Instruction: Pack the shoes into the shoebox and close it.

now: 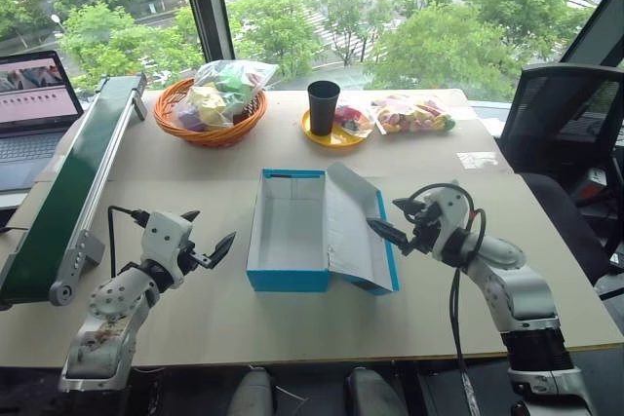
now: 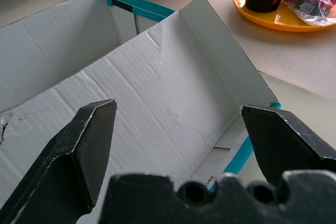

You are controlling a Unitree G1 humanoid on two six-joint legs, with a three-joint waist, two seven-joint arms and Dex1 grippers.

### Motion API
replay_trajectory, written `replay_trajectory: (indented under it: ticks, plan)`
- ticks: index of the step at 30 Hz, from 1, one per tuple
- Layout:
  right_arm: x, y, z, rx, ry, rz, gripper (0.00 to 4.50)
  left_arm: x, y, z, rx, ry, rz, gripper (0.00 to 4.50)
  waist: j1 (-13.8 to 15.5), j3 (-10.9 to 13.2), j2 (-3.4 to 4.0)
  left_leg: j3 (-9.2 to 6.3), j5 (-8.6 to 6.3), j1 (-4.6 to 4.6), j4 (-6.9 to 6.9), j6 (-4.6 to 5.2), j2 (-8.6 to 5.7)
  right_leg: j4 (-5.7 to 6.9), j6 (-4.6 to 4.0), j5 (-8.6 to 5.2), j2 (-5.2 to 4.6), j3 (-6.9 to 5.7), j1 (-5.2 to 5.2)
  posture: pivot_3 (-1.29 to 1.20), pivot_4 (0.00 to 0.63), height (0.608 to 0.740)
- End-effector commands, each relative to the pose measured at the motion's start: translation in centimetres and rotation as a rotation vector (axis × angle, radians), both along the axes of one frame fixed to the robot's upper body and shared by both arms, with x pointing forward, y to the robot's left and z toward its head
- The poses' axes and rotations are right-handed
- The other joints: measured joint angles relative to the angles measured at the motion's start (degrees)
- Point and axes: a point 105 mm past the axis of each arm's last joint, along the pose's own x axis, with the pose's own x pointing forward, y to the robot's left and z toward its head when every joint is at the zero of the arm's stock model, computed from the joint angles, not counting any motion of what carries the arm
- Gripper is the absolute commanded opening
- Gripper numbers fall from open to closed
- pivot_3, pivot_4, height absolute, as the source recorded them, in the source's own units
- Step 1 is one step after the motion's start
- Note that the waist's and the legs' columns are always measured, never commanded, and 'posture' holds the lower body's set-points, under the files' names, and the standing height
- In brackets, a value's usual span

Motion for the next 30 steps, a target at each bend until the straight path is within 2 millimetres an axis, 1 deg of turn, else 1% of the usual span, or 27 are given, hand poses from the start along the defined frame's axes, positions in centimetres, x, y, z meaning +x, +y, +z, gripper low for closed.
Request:
replay_trajectory:
  ticks: [1, 4, 7, 10, 12, 14, 15, 16, 17, 19, 21, 23, 25, 26, 28, 30]
  plan:
    - [0.0, -0.2, 1.2, 0.003, -0.036, -0.014, 4.47, 0.4, -0.4, 0.6, 0.000, -0.051, -0.003, 4.50, -0.01, 0.00, 0.00, 0.00, 0.00, 0.00, 0.00, 0.00, 0.00, 0.00, 0.00, 0.00, 0.00, 0.00, 0.00, 0.00, 0.150, 0.734]
    - [-0.1, -0.4, 1.6, 0.001, -0.043, -0.032, 4.47, 1.0, -0.1, 0.3, -0.059, -0.052, 0.020, 4.50, 0.10, 0.00, 0.00, 0.00, 0.00, 0.01, 0.01, 0.00, 0.00, 0.01, 0.01, 0.00, 0.00, 0.00, 0.00, 0.00, 0.150, 0.734]
    - [0.5, 0.0, 3.1, 0.035, -0.073, -0.035, 4.47, 1.4, 1.0, 0.6, -0.038, -0.080, 0.072, 4.50, 0.02, 0.01, -0.01, 0.00, 0.00, 0.00, 0.02, 0.00, 0.00, 0.00, 0.01, 0.00, 0.00, 0.00, 0.00, 0.00, 0.150, 0.734]
    - [1.5, 1.2, 4.6, 0.030, -0.102, -0.016, 4.47, 1.9, 3.5, 1.4, -0.062, -0.100, 0.199, 4.50, -0.31, 0.03, 0.00, 0.00, 0.00, 0.00, 0.02, 0.00, 0.00, 0.02, 0.01, 0.00, 0.01, 0.01, -0.02, 0.00, 0.150, 0.734]
    - [1.9, 1.8, 5.2, 0.047, -0.109, -0.003, 4.47, 2.1, 4.5, 1.7, -0.066, -0.104, 0.249, 4.50, -0.32, 0.03, 0.00, 0.00, 0.00, 0.00, 0.03, 0.00, 0.04, 0.04, 0.02, -0.01, 0.05, 0.01, -0.04, 0.00, 0.150, 0.734]
    - [2.2, 3.4, 6.3, 0.074, -0.129, 0.048, 4.47, 2.1, 6.7, 2.2, -0.038, -0.125, 0.366, 4.50, -0.18, 0.03, 0.00, -0.01, 0.00, 0.01, 0.01, 0.00, 0.05, 0.03, 0.02, -0.01, 0.05, 0.00, -0.03, 0.00, 0.150, 0.734]
    - [2.2, 4.8, 7.1, 0.107, -0.139, 0.101, 4.47, 2.0, 8.5, 3.0, -0.057, -0.151, 0.462, 4.50, -0.18, 0.03, 0.00, -0.01, 0.00, 0.00, 0.00, 0.00, 0.04, 0.02, 0.01, 0.00, 0.05, 0.00, -0.03, 0.00, 0.150, 0.734]
    - [2.2, 5.7, 7.6, 0.128, -0.145, 0.137, 4.47, 1.8, 9.7, 3.6, -0.074, -0.169, 0.525, 4.50, -0.30, 0.06, -0.03, -0.01, 0.00, 0.00, -0.01, 0.00, 0.04, 0.02, -0.02, 0.02, 0.04, 0.00, -0.03, 0.00, 0.150, 0.734]
    - [2.2, 7.0, 8.0, 0.132, -0.154, 0.184, 4.47, 1.3, 11.3, 4.7, -0.096, -0.203, 0.597, 4.50, -0.36, 0.08, -0.06, -0.01, 0.00, -0.01, -0.01, 0.00, 0.05, 0.03, -0.11, 0.07, 0.05, 0.00, -0.06, 0.00, 0.150, 0.734]
    - [1.7, 8.9, 8.4, 0.147, -0.146, 0.298, 4.47, 0.2, 13.3, 6.9, -0.138, -0.278, 0.663, 4.50, -0.41, 0.11, -0.10, -0.03, 0.00, -0.02, -0.02, 0.00, 0.08, 0.07, -0.19, 0.12, 0.08, -0.01, -0.11, 0.00, 0.150, 0.734]
    - [1.4, 9.9, 8.3, 0.135, -0.145, 0.359, 4.47, -0.6, 14.5, 8.2, -0.160, -0.309, 0.694, 4.50, -0.25, 0.11, -0.11, -0.05, 0.00, -0.04, -0.02, 0.00, 0.07, 0.07, -0.26, 0.16, 0.06, -0.03, -0.11, 0.00, 0.150, 0.734]
    - [2.0, 10.4, 8.4, 0.122, -0.159, 0.352, 4.47, -1.3, 15.9, 8.7, -0.163, -0.303, 0.745, 4.50, 0.14, 0.12, -0.13, -0.05, -0.01, -0.05, -0.03, 0.00, 0.05, 0.04, -0.27, 0.16, 0.02, -0.06, -0.09, 0.00, 0.150, 0.734]
    - [2.2, 11.4, 8.2, 0.121, -0.162, 0.368, 4.47, -2.7, 18.5, 9.2, -0.125, -0.294, 0.839, 4.50, 0.23, 0.13, -0.14, -0.08, -0.01, -0.05, -0.01, -0.01, 0.01, 0.03, -0.27, 0.17, -0.01, -0.11, -0.07, 0.00, 0.150, 0.734]
    - [2.3, 11.8, 8.1, 0.120, -0.162, 0.375, 4.47, -3.3, 19.4, 9.3, -0.110, -0.289, 0.873, 4.50, 0.11, 0.13, -0.15, -0.08, -0.01, -0.05, 0.01, -0.01, 0.02, 0.05, -0.27, 0.17, -0.01, -0.12, -0.07, 0.00, 0.150, 0.734]
    - [1.4, 13.3, 7.7, 0.106, -0.157, 0.454, 4.47, -4.0, 20.9, 9.4, -0.127, -0.279, 0.916, 4.50, -0.05, 0.14, -0.16, -0.08, -0.01, -0.03, -0.03, -0.01, 0.05, 0.07, -0.27, 0.17, 0.03, -0.12, -0.09, 0.00, 0.150, 0.734]
    - [0.7, 14.6, 7.6, 0.117, -0.154, 0.508, 4.47, -4.1, 21.7, 9.5, -0.135, -0.271, 0.923, 4.50, -0.14, 0.14, -0.16, -0.08, -0.01, -0.02, -0.07, -0.01, 0.06, 0.07, -0.27, 0.17, 0.04, -0.13, -0.12, 0.00, 0.150, 0.734]
